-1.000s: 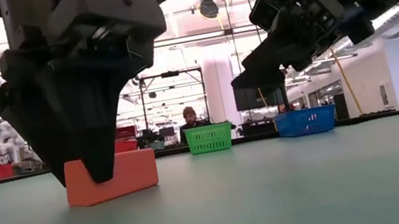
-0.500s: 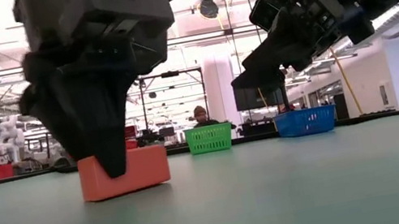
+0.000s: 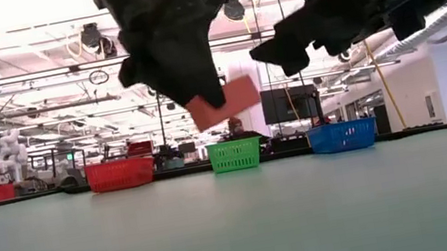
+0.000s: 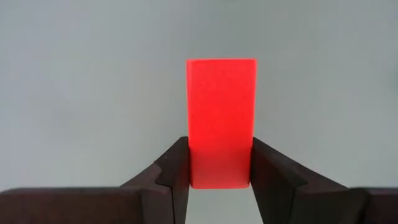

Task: Sort & place blocks by color
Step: Put the orange block into the blue basket

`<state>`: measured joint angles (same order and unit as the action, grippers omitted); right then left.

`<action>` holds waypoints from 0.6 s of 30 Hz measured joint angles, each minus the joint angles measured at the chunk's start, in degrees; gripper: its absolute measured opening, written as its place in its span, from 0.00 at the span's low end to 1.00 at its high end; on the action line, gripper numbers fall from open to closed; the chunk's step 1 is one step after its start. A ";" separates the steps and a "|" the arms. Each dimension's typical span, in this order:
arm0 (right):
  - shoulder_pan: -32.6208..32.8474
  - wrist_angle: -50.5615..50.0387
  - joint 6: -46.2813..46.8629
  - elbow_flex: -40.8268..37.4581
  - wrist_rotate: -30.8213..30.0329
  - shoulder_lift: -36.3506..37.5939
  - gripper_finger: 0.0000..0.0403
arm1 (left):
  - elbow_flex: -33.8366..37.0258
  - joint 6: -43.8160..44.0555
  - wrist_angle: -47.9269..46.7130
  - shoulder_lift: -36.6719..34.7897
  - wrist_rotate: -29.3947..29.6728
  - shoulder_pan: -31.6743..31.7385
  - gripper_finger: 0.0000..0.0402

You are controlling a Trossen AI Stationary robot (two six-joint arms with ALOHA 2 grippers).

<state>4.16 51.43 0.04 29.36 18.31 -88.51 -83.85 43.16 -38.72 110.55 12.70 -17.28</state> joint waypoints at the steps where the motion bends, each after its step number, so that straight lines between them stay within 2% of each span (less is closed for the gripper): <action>1: 0.17 0.38 0.79 0.00 -0.03 0.00 0.60 | 0.00 -1.15 0.27 -0.43 1.34 0.18 0.33; 4: 0.22 1.80 3.39 0.00 -1.41 0.00 0.60 | 0.00 -5.78 3.56 -1.23 3.91 0.53 0.33; 8: 0.20 2.73 3.81 0.00 -6.65 -0.02 0.60 | 0.00 -12.09 7.89 -1.19 4.72 0.55 0.33; 18: 0.85 3.09 5.28 0.00 -7.70 -0.02 0.60 | 0.00 -14.73 8.99 -1.19 5.96 0.77 0.33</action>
<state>5.01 54.52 5.32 29.36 10.61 -88.53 -83.85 28.42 -29.73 109.36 18.65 -16.51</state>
